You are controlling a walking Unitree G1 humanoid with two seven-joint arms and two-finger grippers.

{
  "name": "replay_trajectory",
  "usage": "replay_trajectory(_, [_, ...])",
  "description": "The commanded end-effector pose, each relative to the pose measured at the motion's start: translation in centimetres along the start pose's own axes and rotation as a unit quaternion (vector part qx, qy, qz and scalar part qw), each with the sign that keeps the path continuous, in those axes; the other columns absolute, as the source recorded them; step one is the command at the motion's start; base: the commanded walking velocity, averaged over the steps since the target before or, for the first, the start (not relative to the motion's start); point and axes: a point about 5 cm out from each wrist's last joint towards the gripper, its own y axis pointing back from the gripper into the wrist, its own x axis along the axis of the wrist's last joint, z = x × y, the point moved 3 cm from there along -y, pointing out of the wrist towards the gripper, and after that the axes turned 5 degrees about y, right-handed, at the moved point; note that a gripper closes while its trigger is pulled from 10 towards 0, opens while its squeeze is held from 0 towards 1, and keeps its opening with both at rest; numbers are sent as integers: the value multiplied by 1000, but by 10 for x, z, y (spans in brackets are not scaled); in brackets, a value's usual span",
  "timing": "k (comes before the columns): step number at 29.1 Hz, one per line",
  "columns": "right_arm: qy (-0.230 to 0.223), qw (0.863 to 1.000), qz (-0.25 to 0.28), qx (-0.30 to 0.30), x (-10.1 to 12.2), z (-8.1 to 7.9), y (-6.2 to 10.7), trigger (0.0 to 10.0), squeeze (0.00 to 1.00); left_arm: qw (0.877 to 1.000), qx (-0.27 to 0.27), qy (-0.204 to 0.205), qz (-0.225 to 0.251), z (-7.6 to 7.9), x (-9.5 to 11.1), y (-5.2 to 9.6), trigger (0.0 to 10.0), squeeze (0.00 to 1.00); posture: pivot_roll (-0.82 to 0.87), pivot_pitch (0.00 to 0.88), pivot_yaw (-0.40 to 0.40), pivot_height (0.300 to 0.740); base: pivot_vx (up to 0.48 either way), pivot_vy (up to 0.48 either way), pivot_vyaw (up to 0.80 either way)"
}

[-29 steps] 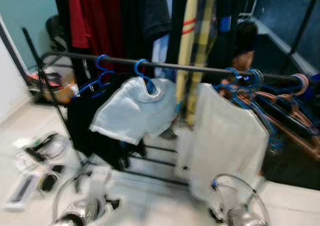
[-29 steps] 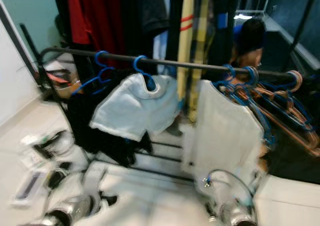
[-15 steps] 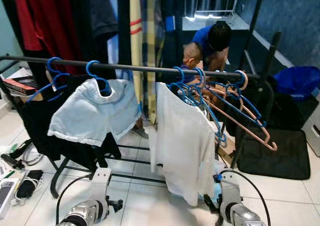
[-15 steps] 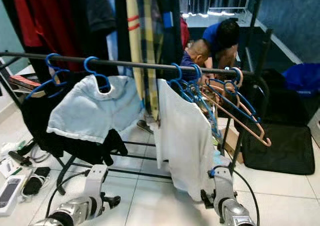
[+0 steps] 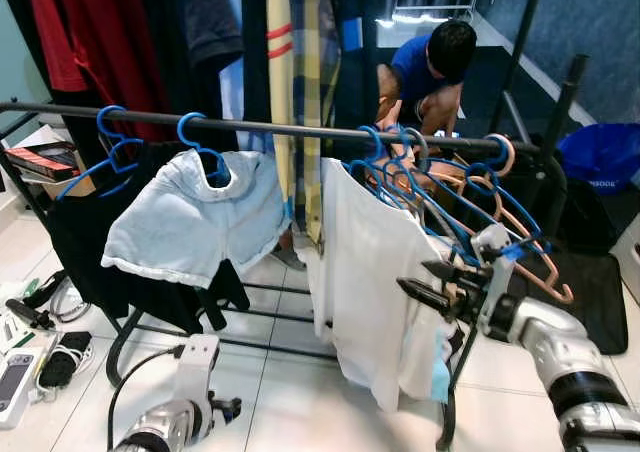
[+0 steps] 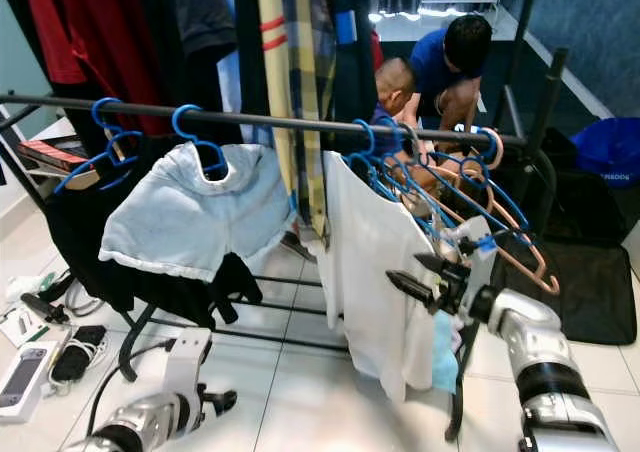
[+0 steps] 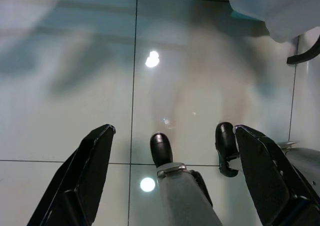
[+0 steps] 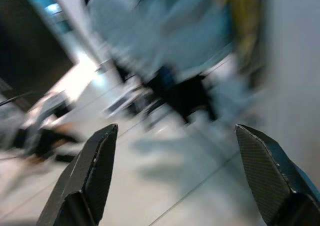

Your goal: Hang hanger

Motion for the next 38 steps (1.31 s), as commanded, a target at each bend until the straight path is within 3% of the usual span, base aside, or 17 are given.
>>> replay_trajectory(1, [-12, 999, 13, 31, 5, -7, 1, 10000, 0, 1000, 9, 1, -6, -7, -4, 2, 10000, 0, -64, 0, 55, 740, 0, 0, 0])
replay_trajectory(3, [8, 995, 85, 58, 44, -15, 4, 10000, 0, 1000, 10, -3, -7, -8, -4, 2, 10000, 0, -74, 0, 64, 740, 0, 0, 0])
replay_trajectory(4, [8, 995, 85, 58, 44, -15, 4, 10000, 0, 1000, 10, -3, -7, -8, -4, 2, 10000, 0, -74, 0, 64, 740, 0, 0, 0])
replay_trajectory(6, [26, 987, 140, 77, 75, -21, 6, 10000, 0, 1000, 9, -6, -8, -8, -4, 2, 10000, 0, -74, 0, 67, 740, 0, 0, 0])
replay_trajectory(13, [90, 975, 172, 109, 118, -37, 7, 10000, 0, 1000, 8, -9, -10, -8, -5, 2, 10000, 0, -76, 0, 69, 740, 0, 0, 0])
replay_trajectory(18, [135, 978, 148, 59, 127, -31, 0, 10000, 0, 1000, 8, -9, -10, -8, -5, 2, 10000, 0, -77, 0, 70, 740, 0, 0, 0])
replay_trajectory(20, [173, 979, 102, -19, 129, -16, -9, 10000, 0, 1000, 8, -9, -10, -8, -5, 2, 10000, 0, -76, 0, 70, 740, 0, 0, 0])
replay_trajectory(22, [186, 978, 83, -47, 128, -9, -11, 10000, 0, 1000, 8, -9, -10, -8, -5, 2, 10000, 0, -76, 0, 70, 740, 0, 0, 0])
replay_trajectory(24, [201, 969, 29, -140, 125, 16, -15, 10000, 0, 1000, 9, -8, -10, -9, -6, 2, 10000, 0, -75, 0, 71, 740, 0, 0, 0])
replay_trajectory(26, [201, 969, 29, -140, 125, 16, -15, 10000, 0, 1000, 9, -8, -10, -9, -6, 2, 10000, 0, -75, 0, 71, 740, 0, 0, 0])
replay_trajectory(29, [195, 963, -11, -185, 115, 32, -18, 10000, 0, 1000, 10, -7, -10, -10, -6, 3, 10000, 0, -69, 0, 72, 740, 0, 0, 0])
replay_trajectory(38, [191, 961, -64, -188, 98, 36, -23, 10000, 0, 1000, 11, -8, -12, -12, -7, 3, 10000, 0, -63, 0, 81, 740, 0, 0, 0])
